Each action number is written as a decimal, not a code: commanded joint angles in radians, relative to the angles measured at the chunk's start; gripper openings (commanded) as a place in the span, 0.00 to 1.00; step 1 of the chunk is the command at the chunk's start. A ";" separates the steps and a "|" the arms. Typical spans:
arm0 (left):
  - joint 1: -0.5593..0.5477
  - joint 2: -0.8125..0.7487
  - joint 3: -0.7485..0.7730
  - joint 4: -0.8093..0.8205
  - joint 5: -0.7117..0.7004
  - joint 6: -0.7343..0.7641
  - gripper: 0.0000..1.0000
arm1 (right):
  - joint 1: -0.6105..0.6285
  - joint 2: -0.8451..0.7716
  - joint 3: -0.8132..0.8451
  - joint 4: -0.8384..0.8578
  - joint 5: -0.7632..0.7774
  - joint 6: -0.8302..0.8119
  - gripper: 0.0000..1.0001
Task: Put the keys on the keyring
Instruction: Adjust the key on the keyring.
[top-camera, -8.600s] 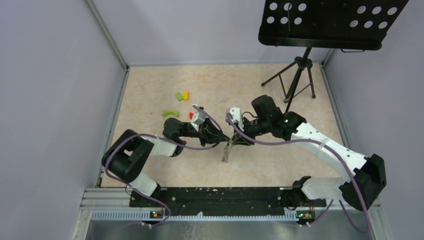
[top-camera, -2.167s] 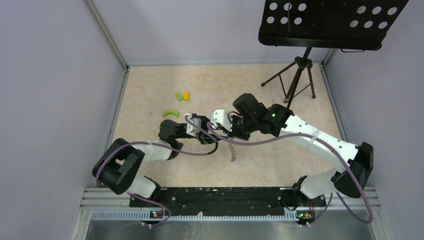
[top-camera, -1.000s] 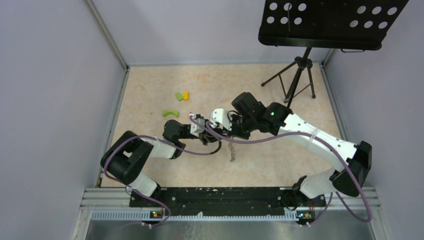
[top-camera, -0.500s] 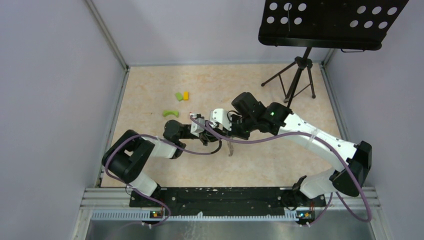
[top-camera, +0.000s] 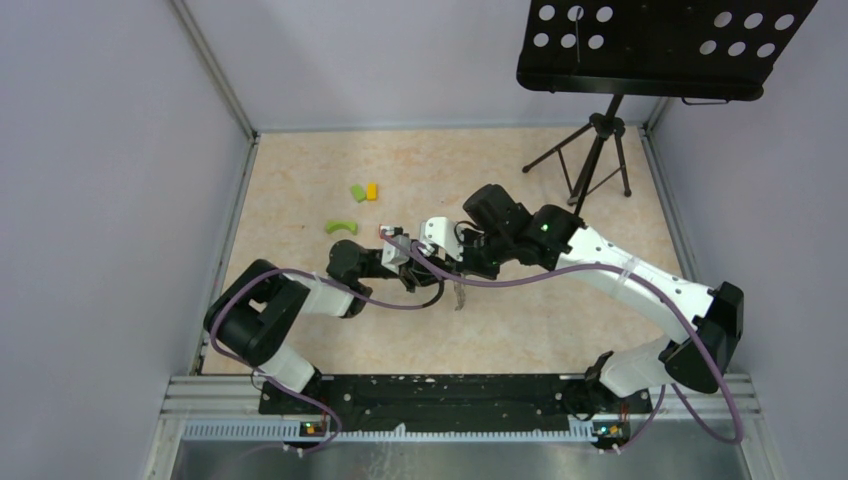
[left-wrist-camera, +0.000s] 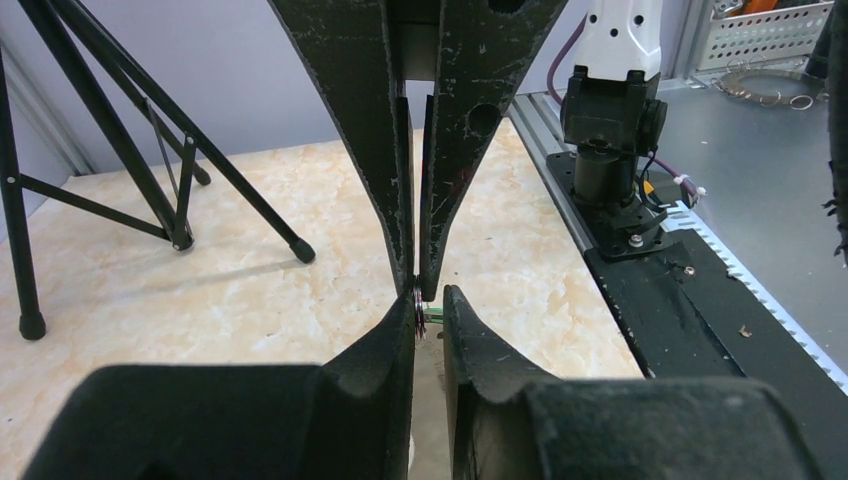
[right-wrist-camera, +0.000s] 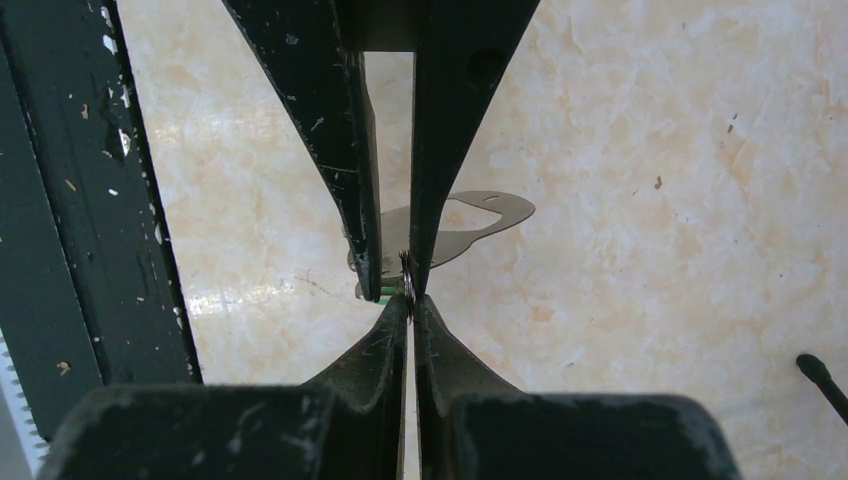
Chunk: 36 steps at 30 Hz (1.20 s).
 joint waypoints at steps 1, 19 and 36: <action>-0.004 0.006 0.021 0.095 0.009 -0.012 0.20 | 0.012 -0.011 0.018 0.035 -0.007 0.012 0.00; -0.003 0.001 0.008 0.116 -0.009 -0.003 0.20 | 0.013 -0.018 0.001 0.032 -0.021 0.006 0.00; -0.001 -0.012 -0.006 0.123 -0.024 -0.039 0.00 | 0.013 -0.046 -0.038 0.054 -0.032 0.002 0.00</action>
